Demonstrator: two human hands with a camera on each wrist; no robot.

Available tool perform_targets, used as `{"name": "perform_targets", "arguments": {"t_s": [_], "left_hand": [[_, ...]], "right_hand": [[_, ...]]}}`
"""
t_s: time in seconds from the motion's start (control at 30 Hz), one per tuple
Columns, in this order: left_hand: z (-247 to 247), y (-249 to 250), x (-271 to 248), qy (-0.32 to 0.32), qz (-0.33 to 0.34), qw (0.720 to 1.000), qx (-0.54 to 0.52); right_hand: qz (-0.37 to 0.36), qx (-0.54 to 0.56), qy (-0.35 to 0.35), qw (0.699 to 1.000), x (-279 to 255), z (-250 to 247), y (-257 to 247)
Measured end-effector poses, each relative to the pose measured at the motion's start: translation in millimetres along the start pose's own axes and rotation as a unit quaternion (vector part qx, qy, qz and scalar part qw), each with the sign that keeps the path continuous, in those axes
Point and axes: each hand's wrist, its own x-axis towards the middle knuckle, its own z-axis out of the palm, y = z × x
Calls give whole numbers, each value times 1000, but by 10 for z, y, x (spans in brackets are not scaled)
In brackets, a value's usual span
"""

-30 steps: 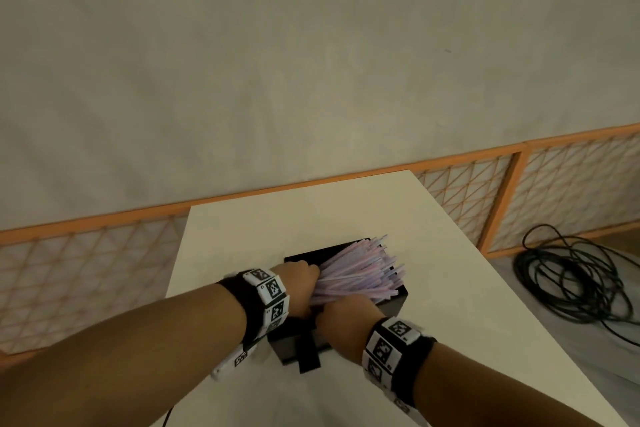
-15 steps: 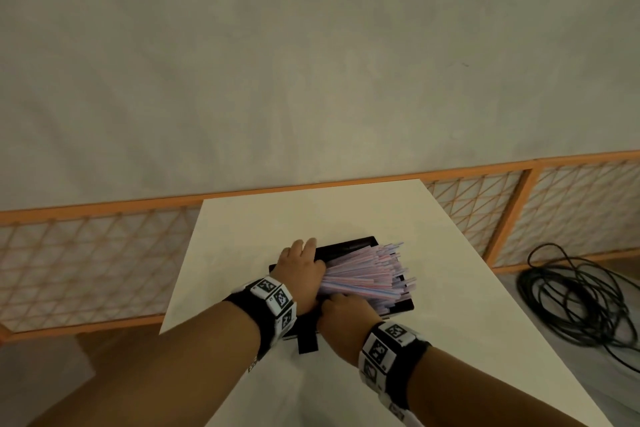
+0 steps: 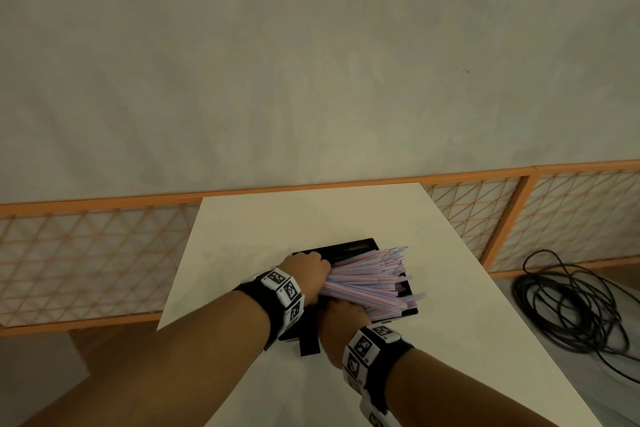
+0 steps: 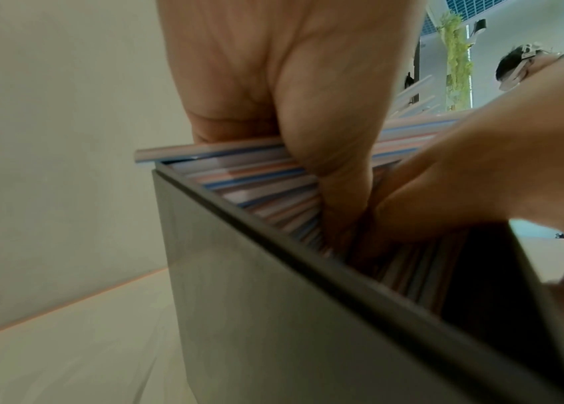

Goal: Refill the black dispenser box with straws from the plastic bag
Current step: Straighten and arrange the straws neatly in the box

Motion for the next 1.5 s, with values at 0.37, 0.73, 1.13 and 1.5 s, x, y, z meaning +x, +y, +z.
{"name": "perform_targets", "arguments": {"t_s": [0.37, 0.73, 1.13, 1.5], "left_hand": [[21, 22, 4, 9, 17, 1000, 18], [5, 3, 0, 0, 16, 1000, 11], [22, -72, 49, 3, 19, 1000, -2], [-1, -88, 83, -41, 5, 998, -49]], "right_hand": [[30, 1, -59, 998, 61, -90, 14], [-52, 19, -45, 997, -21, -151, 198], [-134, 22, 53, 989, 44, -69, 269], [-135, -19, 25, 990, -180, -192, 193]]}}
